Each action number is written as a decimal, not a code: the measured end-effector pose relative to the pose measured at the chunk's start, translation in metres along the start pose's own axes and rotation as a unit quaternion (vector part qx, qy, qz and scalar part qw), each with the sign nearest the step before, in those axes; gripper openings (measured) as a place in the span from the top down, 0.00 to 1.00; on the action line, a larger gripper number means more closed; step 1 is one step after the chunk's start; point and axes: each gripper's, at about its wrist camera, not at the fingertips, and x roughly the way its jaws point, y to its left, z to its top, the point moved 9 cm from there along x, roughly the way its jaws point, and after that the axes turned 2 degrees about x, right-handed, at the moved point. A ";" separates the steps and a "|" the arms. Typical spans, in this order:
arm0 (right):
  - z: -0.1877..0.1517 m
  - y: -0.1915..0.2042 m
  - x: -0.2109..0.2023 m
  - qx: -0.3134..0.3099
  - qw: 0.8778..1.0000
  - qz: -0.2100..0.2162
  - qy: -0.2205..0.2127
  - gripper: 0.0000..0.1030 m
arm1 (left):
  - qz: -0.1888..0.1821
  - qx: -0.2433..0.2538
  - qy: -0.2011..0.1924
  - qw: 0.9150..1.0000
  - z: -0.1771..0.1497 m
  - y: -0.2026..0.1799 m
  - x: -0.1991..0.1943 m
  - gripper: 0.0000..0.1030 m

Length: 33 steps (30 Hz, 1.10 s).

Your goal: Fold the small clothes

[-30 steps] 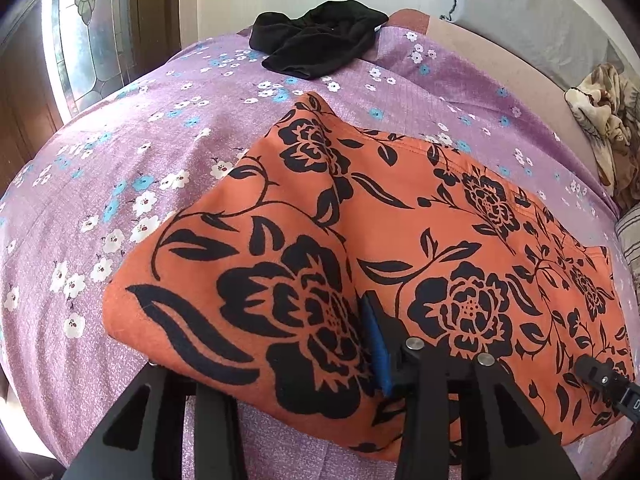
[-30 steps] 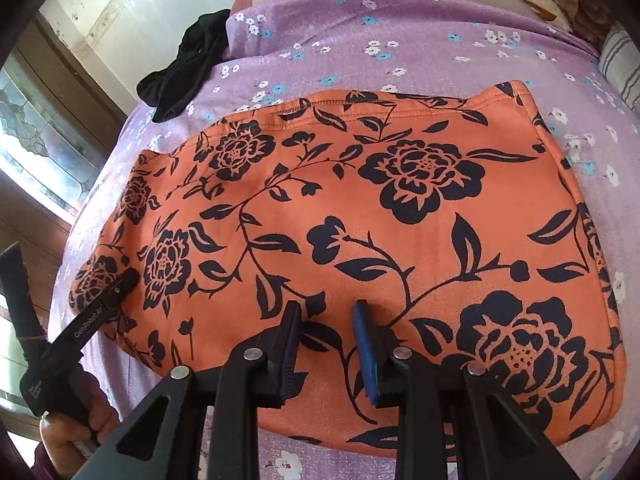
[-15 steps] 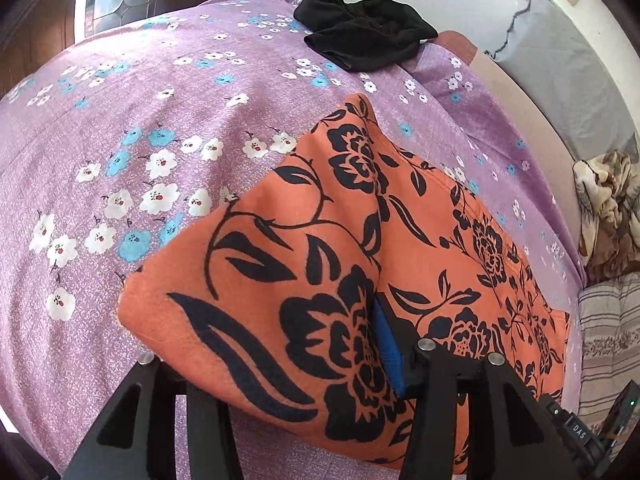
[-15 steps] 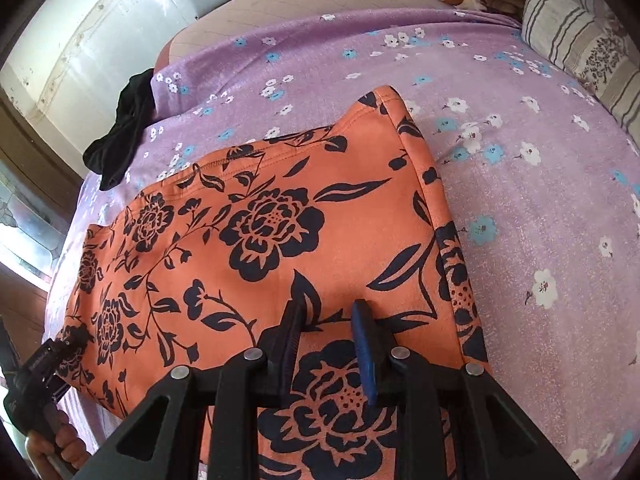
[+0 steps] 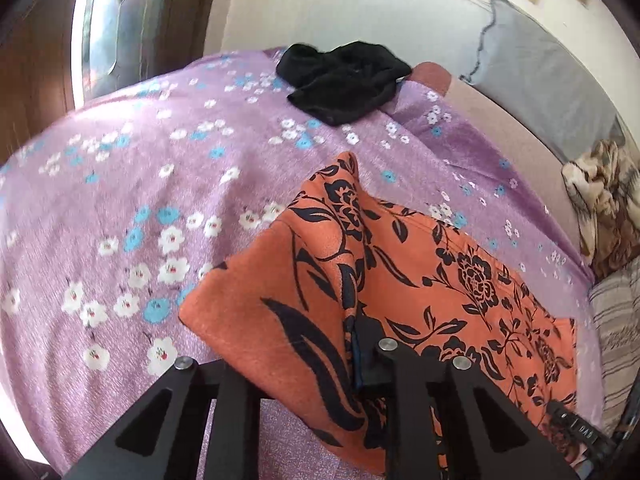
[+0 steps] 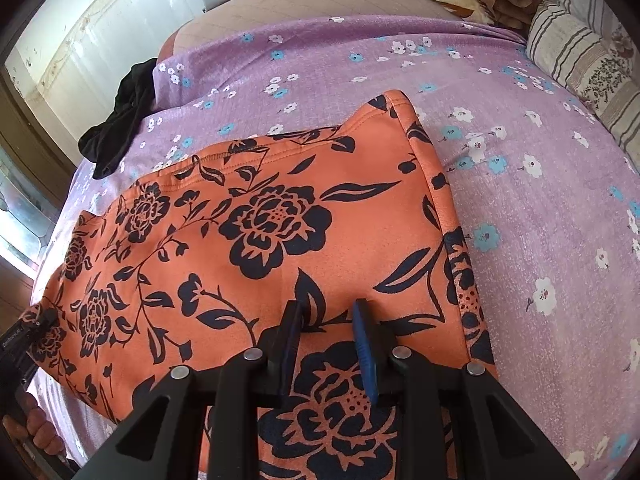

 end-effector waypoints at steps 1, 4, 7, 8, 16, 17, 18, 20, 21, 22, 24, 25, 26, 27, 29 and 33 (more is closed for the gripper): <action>0.000 0.000 0.000 0.000 1.000 -0.001 0.001 0.71 | 0.009 0.032 -0.018 0.999 0.001 -0.010 -0.006 0.80; 0.004 0.002 -0.001 0.010 1.000 0.007 0.007 0.71 | 0.031 0.131 -0.065 0.989 0.000 -0.043 -0.022 0.81; 0.015 0.016 -0.005 0.013 0.999 0.043 0.008 0.70 | 0.038 0.227 -0.106 0.967 -0.010 -0.079 -0.035 0.82; 0.018 0.025 -0.006 0.010 0.998 0.065 0.010 0.70 | 0.043 0.266 -0.118 0.956 -0.016 -0.092 -0.037 0.82; 0.050 0.102 -0.012 -0.007 0.968 0.249 0.030 0.24 | -0.003 0.426 -0.072 0.902 -0.083 -0.159 -0.024 0.82; 0.056 0.105 -0.006 -0.008 0.968 0.251 0.030 0.24 | 0.000 0.434 -0.073 0.898 -0.086 -0.161 -0.023 0.82; 0.060 0.108 0.002 -0.001 0.966 0.256 0.037 0.24 | 0.001 0.440 -0.076 0.895 -0.089 -0.163 -0.024 0.82; 0.060 0.110 0.024 0.029 0.957 0.280 0.075 0.24 | -0.001 0.445 -0.078 0.892 -0.089 -0.163 -0.024 0.82; 0.060 0.112 0.033 0.043 0.950 0.294 0.093 0.24 | -0.004 0.443 -0.076 0.893 -0.088 -0.164 -0.023 0.82; 0.060 0.115 0.041 0.053 0.946 0.303 0.103 0.24 | -0.008 0.440 -0.073 0.895 -0.087 -0.163 -0.024 0.82; 0.066 0.123 0.051 0.062 0.941 0.318 0.103 0.24 | -0.010 0.440 -0.073 0.895 -0.088 -0.164 -0.024 0.82; 0.069 0.129 0.054 0.063 0.937 0.328 0.103 0.24 | -0.010 0.442 -0.074 0.894 -0.089 -0.164 -0.024 0.82; 0.073 0.136 0.057 0.062 0.934 0.336 0.105 0.24 | -0.009 0.445 -0.075 0.892 -0.090 -0.164 -0.024 0.82; 0.076 0.144 0.061 0.060 0.932 0.342 0.108 0.24 | -0.008 0.449 -0.077 0.890 -0.091 -0.165 -0.024 0.82; 0.079 0.159 0.068 0.047 0.930 0.345 0.114 0.24 | -0.008 0.453 -0.080 0.888 -0.094 -0.165 -0.025 0.82; 0.079 0.176 0.079 0.016 0.935 0.334 0.117 0.30 | -0.023 0.448 -0.076 0.891 -0.092 -0.164 -0.026 0.82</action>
